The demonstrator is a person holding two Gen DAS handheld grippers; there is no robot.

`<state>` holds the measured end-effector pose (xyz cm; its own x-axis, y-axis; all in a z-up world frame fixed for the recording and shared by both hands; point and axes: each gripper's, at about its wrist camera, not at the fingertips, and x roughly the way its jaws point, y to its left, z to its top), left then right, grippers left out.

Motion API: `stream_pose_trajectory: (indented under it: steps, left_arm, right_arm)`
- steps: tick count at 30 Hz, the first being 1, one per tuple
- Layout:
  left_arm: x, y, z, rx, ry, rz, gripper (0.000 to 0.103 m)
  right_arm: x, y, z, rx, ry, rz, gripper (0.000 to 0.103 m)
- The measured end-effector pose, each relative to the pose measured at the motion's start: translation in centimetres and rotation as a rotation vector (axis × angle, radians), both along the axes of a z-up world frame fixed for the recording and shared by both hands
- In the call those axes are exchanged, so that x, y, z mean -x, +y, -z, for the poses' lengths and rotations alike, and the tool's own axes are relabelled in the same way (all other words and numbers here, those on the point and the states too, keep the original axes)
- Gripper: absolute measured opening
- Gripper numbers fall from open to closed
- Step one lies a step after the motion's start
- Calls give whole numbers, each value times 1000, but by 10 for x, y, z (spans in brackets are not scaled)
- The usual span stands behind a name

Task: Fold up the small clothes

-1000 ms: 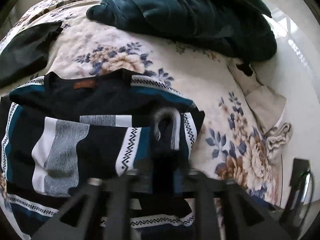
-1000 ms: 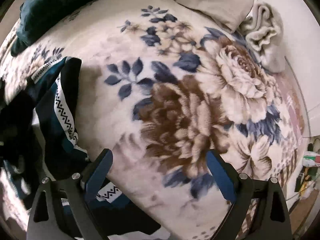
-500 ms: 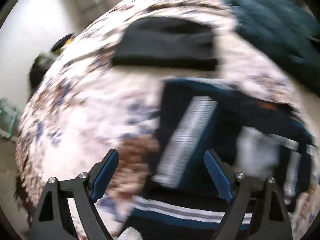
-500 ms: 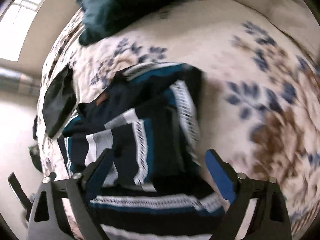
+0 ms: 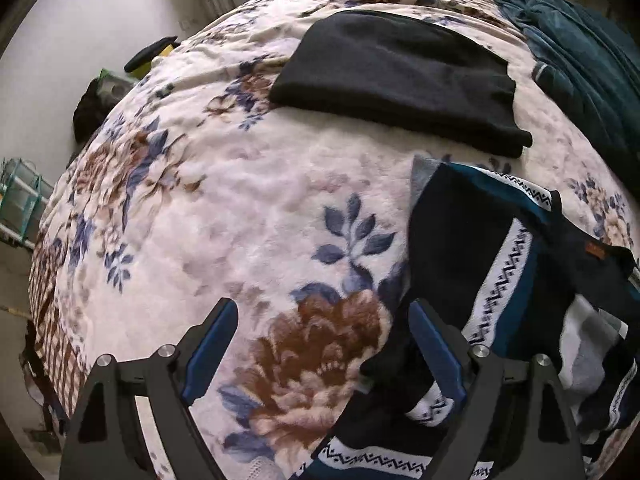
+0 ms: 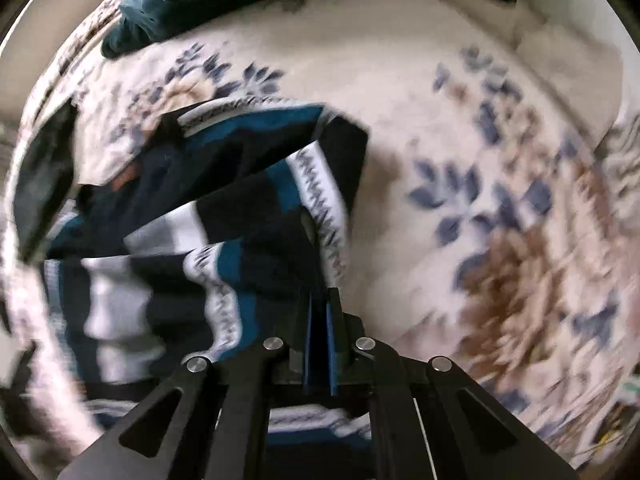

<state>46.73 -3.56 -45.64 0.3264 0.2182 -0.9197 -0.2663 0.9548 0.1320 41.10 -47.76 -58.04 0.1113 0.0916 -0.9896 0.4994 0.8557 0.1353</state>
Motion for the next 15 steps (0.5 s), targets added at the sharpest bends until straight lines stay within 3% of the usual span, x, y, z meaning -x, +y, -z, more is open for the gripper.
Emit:
stream_pose_trajectory:
  steps: [1, 2, 4, 8, 13, 14, 15]
  left_arm:
    - [-2, -1, 0, -2, -6, 7, 87]
    - [-3, 0, 0, -1, -10, 8, 87]
    - [-5, 3, 2, 8, -9, 0, 87]
    - [-5, 13, 7, 40, 11, -20, 87]
    - [-2, 19, 14, 48, 22, -13, 87]
    - [-2, 19, 16, 51, 27, -13, 87]
    - [-1, 20, 17, 55, 29, -13, 87]
  right_arm:
    - [-6, 7, -9, -6, -5, -16, 16]
    - [-11, 15, -17, 11, -5, -45, 38]
    - [-24, 36, -34, 37, -29, -111, 68]
    - [-30, 41, -35, 57, -35, -62, 68]
    - [-26, 31, 4, 113, 87, -26, 66]
    - [-24, 30, 16, 101, 110, -29, 38]
    - [-23, 30, 22, 79, 114, -29, 17]
